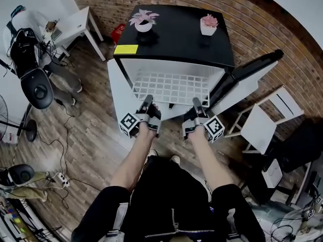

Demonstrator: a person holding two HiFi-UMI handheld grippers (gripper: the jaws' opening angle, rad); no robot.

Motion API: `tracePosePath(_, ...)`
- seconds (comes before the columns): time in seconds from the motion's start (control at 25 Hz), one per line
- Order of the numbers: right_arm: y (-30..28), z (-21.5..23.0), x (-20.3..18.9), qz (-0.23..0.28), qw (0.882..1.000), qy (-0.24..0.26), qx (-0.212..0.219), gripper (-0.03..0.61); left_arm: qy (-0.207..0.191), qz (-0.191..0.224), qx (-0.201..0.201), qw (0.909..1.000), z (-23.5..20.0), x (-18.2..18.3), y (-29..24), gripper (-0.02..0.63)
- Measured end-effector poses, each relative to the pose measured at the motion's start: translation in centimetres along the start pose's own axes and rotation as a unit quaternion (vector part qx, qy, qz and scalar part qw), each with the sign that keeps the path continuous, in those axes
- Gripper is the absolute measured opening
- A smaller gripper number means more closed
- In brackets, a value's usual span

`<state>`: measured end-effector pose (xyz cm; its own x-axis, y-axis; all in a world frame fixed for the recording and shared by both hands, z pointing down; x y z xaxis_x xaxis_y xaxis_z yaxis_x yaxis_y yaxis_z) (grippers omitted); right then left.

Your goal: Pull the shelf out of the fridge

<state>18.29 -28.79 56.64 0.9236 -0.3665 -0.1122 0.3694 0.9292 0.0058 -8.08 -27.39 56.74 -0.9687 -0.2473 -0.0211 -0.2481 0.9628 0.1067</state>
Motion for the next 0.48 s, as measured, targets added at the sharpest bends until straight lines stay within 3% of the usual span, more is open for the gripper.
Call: tracePosePath(0.48,2.0,-0.3,-1.0,-0.009,1.0,0.005,0.0,0.028,-0.003,-0.008,-0.01,0.9999,0.4,-0.3,2.1,0.035)
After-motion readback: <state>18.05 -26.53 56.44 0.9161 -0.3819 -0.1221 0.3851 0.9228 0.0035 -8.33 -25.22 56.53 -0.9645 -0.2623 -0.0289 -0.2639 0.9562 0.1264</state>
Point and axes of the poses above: the fingertips, and each gripper's own axes: y backward along the fingers, z to its right, x out of its top, the point moved 5 cm from there along y, backward along the fingers, and after that the axes turned 2 degrees about -x, right-handed, at the moved point
